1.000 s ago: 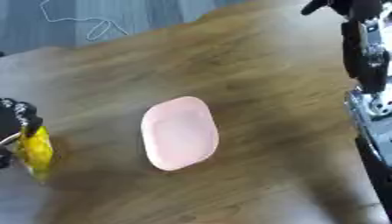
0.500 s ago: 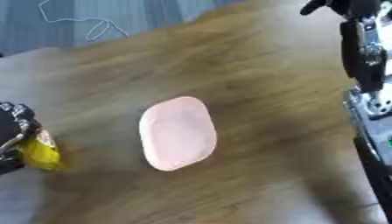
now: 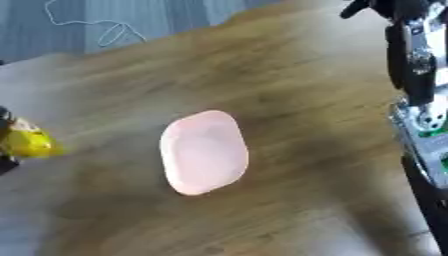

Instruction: Pick up objects on the table and place them in the box.

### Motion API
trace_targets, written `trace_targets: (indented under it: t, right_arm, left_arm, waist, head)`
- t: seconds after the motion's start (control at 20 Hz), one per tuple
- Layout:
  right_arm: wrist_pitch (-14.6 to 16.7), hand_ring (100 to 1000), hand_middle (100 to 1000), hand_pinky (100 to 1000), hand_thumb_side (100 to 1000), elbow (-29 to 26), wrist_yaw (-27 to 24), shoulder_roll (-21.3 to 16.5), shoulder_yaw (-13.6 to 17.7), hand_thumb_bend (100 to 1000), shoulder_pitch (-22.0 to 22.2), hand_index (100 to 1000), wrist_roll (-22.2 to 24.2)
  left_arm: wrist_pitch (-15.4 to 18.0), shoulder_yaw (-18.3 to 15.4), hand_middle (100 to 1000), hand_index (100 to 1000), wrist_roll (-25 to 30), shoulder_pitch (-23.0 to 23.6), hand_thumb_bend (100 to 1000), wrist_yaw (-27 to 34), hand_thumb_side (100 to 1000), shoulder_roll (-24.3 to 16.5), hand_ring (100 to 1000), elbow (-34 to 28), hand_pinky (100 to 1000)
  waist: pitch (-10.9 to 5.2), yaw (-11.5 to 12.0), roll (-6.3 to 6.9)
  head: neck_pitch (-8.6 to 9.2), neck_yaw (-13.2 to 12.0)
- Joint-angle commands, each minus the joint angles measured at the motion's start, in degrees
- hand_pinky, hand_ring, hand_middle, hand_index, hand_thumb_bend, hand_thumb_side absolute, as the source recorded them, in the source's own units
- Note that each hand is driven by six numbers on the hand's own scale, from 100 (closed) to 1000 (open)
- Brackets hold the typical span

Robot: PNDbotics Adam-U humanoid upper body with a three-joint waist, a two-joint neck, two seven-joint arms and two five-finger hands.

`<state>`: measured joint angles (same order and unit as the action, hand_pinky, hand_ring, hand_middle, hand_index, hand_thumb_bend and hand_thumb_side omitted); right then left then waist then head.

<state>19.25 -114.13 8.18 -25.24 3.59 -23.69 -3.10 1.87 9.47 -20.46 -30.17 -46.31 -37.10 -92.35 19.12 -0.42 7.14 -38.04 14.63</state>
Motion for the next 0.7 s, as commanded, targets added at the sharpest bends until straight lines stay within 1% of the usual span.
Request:
trace_targets:
  t: [0.05, 0.1, 0.35, 0.55, 0.7]
  right_arm:
    - [-0.27, 644, 718, 530, 909, -0.46, 0.15, -0.27, 0.34, 100, -0.29, 808, 0.02]
    - [-0.29, 644, 718, 530, 904, -0.46, 0.12, -0.27, 0.32, 100, -0.30, 808, 0.06]
    - [-0.25, 643, 718, 530, 904, -0.46, -0.04, -0.33, 0.11, 100, -0.47, 807, 0.31]
    - [-0.21, 643, 719, 531, 904, -0.46, -0.20, -0.28, -0.03, 100, -0.62, 807, 0.48]
    - [-0.16, 643, 719, 531, 904, -0.46, -0.33, -0.24, -0.19, 100, -0.83, 807, 0.70]
  left_arm:
    - [-2.19, 0.19, 100, 153, 0.09, -2.60, 324, 4.53, 100, -0.22, 100, -3.84, 100]
    - [-2.12, 0.95, 100, 154, 0.78, -3.43, 300, 4.93, 100, 0.05, 100, -4.50, 100]
    - [-0.29, 5.43, 100, 156, 4.99, -8.39, 299, 5.21, 100, 1.93, 100, -6.24, 100]
    - [1.52, 8.47, 100, 157, 7.78, -12.10, 294, 4.71, 100, 4.35, 100, -5.91, 100]
    - [2.74, 10.14, 100, 158, 9.00, -13.71, 287, 4.23, 100, 6.37, 100, -4.78, 100]
  waist:
    - [-1.49, 0.05, -0.25]
    - [-1.56, 0.00, -0.24]
    - [-2.00, -0.65, 0.06]
    - [-2.29, -1.21, 0.39]
    - [-2.37, -1.72, 0.60]
  head:
    - [0.20, -0.41]
    - [0.16, -0.52]
    - [-0.08, -1.01]
    - [-0.22, -1.47]
    - [-0.22, -1.65]
